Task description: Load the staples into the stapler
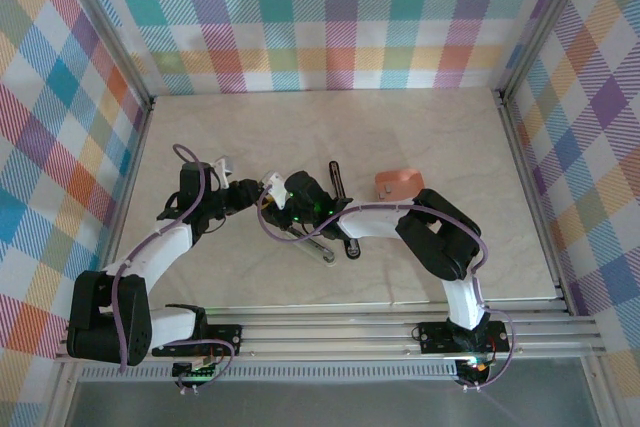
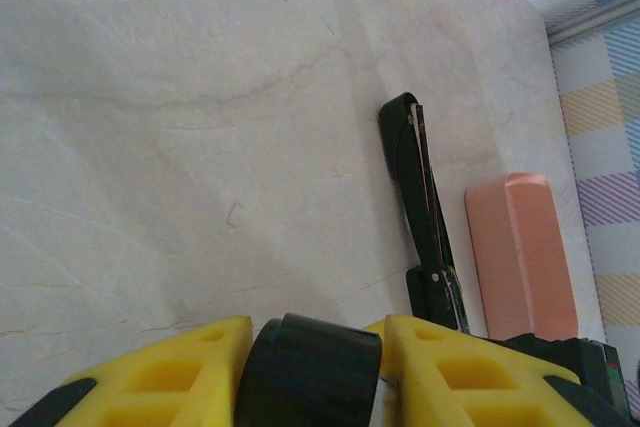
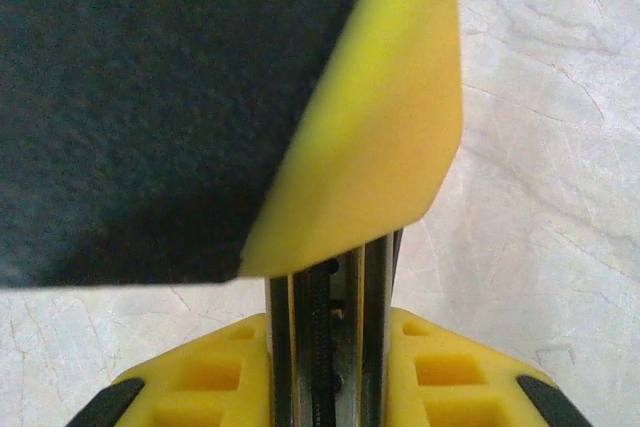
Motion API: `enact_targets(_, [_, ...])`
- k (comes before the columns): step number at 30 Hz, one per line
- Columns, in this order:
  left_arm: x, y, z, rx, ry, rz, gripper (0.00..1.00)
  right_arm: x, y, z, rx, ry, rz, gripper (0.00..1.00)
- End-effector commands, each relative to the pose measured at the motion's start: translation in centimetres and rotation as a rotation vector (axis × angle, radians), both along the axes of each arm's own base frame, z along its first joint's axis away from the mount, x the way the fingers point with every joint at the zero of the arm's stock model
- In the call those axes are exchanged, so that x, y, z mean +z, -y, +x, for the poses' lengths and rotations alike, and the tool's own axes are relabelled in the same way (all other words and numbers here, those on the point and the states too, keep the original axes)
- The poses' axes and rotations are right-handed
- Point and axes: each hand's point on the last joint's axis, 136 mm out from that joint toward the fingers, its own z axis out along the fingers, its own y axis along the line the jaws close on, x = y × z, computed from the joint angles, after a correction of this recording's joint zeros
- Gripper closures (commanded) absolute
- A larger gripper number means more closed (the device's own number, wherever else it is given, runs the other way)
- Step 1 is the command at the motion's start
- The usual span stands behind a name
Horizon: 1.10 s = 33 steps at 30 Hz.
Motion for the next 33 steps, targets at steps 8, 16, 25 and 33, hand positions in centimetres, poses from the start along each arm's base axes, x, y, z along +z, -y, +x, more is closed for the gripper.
enact_targets(8, [1.2, -1.2, -1.0, 0.009, 0.045, 0.120, 0.72, 6.4, -0.4, -0.1, -0.028, 0.017, 0.134, 0.56])
enact_targets(16, [3.0, -2.6, -1.9, 0.027, 0.092, 0.260, 0.71, 6.4, 3.6, -1.4, -0.173, -0.198, 0.082, 0.50])
enact_targets(25, [5.0, -2.4, -3.2, -0.011, 0.141, 0.380, 0.71, 1.4, 10.4, -5.4, -0.459, -0.679, -0.035, 0.52])
enact_targets(33, [5.6, -2.4, -4.6, -0.104, 0.116, 0.573, 0.71, -1.9, 11.3, -7.9, -0.555, -0.992, 0.006, 0.55])
